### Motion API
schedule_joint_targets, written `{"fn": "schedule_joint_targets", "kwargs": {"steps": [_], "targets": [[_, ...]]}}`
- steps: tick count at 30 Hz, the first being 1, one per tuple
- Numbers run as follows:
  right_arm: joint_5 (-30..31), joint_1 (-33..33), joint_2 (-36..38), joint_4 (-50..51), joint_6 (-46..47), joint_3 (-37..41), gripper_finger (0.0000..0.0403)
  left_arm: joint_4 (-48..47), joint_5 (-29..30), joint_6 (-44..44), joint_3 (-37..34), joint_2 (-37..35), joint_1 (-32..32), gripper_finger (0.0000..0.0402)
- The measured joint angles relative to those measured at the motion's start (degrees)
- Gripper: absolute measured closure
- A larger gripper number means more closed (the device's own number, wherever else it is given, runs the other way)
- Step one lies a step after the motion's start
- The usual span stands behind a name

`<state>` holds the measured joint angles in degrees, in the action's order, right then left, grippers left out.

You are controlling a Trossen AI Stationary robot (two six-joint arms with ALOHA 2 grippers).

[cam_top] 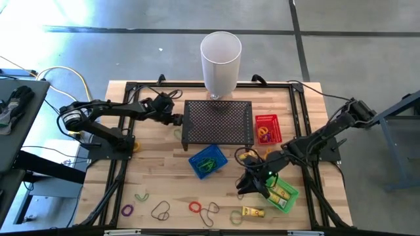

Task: Pick & Place Office Desk Supplies
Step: Put the violet spring keychain into the red bin

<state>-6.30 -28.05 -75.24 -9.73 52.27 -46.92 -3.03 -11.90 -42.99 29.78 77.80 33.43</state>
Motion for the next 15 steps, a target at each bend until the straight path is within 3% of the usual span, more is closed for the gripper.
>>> {"fn": "schedule_joint_targets", "kwargs": {"steps": [6, 15], "targets": [[-1.43, 0.47, 0.0, 0.19, -0.81, 0.0, 0.0275, -3.13, 2.05, -2.85, 0.05, 0.0, 0.19, 0.0179], [-1.52, 0.47, 0.02, 0.54, -1.5, 0.0, 0.0275, -3.72, -3.37, -25.17, 0.09, 0.0, 1.6, 0.0179]]}}
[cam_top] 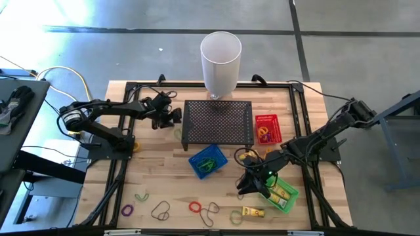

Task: Pick & Place Office Desk Supplies
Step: Put the violet spring keychain into the red bin

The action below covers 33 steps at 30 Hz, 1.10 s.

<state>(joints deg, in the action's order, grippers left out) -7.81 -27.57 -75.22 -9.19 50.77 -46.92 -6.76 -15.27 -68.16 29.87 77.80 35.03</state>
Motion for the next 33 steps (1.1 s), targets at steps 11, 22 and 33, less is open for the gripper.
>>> {"fn": "schedule_joint_targets", "kwargs": {"steps": [11, 22, 33], "targets": [[0.02, 0.0, 0.64, -0.35, -2.09, 0.0, 0.0275, 7.22, -3.28, -20.02, -0.09, 0.0, 2.87, 0.0179], [-0.75, -0.64, 0.61, -0.48, -3.49, 0.0, 0.0275, 10.39, -7.01, -29.41, -0.08, 0.44, 4.35, 0.0179], [-3.13, -0.5, 0.59, -0.43, -5.63, 0.0, 0.0275, 18.21, -15.74, -33.92, -0.07, 11.5, 4.04, 0.0179]]}}
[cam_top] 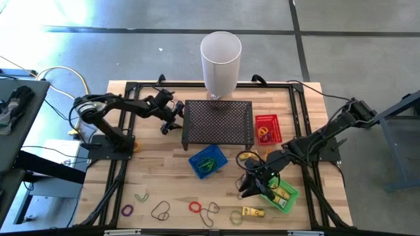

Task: Pick & Place Office Desk Supplies
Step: Put the violet spring keychain into the red bin

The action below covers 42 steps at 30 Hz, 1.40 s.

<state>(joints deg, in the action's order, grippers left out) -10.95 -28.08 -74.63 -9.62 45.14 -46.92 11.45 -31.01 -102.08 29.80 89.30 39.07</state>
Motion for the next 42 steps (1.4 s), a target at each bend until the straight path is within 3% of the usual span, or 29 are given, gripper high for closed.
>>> {"fn": "schedule_joint_targets", "kwargs": {"steps": [6, 19, 39, 42], "targets": [[-2.0, -0.02, 0.0, 0.78, -0.23, 0.0, 0.0275, 9.6, -1.71, -0.91, 0.11, 5.22, -0.02, 0.0179], [-2.67, 0.0, -0.02, 2.39, -1.52, 0.07, 0.0309, 11.18, -1.78, -3.5, 0.23, 10.92, 0.22, 0.0191], [-2.72, 0.44, -0.02, 3.05, -4.3, 0.07, 0.035, 10.28, -3.14, -0.01, 0.13, 11.54, 0.22, 0.0385], [-3.01, 0.44, -0.03, 3.04, -4.32, 0.07, 0.0351, 10.2, -2.96, 1.62, -0.02, 10.88, 0.15, 0.0396]]}}
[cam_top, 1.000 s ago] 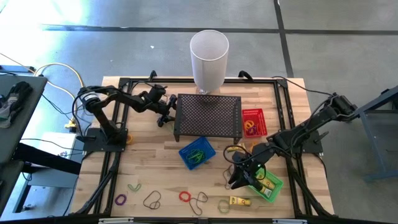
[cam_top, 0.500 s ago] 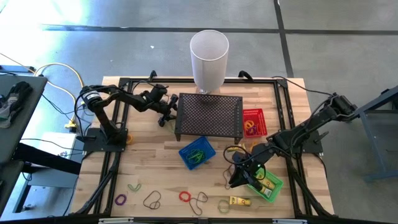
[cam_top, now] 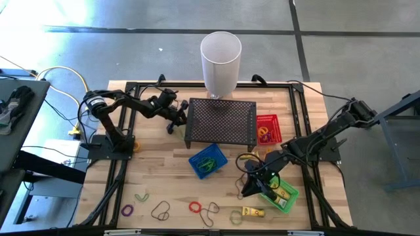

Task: Pick & Place Office Desk Supplies
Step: Put the violet spring keychain into the red bin

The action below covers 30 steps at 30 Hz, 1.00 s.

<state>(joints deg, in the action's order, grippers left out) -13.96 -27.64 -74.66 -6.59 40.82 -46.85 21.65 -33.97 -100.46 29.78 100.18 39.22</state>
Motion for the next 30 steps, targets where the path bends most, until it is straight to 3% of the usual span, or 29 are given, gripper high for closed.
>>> {"fn": "schedule_joint_targets", "kwargs": {"steps": [5, 10, 23, 30], "targets": [[-0.67, 0.0, 0.0, -0.75, -0.07, 0.0, 0.0351, -2.25, 4.85, 3.57, -0.09, -4.68, -0.11, 0.0401], [-1.47, 0.0, -0.01, -1.34, -0.35, 0.0, 0.0351, -12.17, 8.23, 8.23, -0.43, -12.22, 0.9, 0.0401], [-1.41, 0.0, -0.02, -2.51, -0.82, 0.0, 0.0351, -30.79, 16.26, 14.17, -0.17, -38.95, 0.57, 0.0401], [0.64, -0.25, -0.02, -3.09, -1.22, 0.0, 0.0351, -30.8, 20.59, 18.7, -0.11, -41.77, -0.72, 0.04]]}}
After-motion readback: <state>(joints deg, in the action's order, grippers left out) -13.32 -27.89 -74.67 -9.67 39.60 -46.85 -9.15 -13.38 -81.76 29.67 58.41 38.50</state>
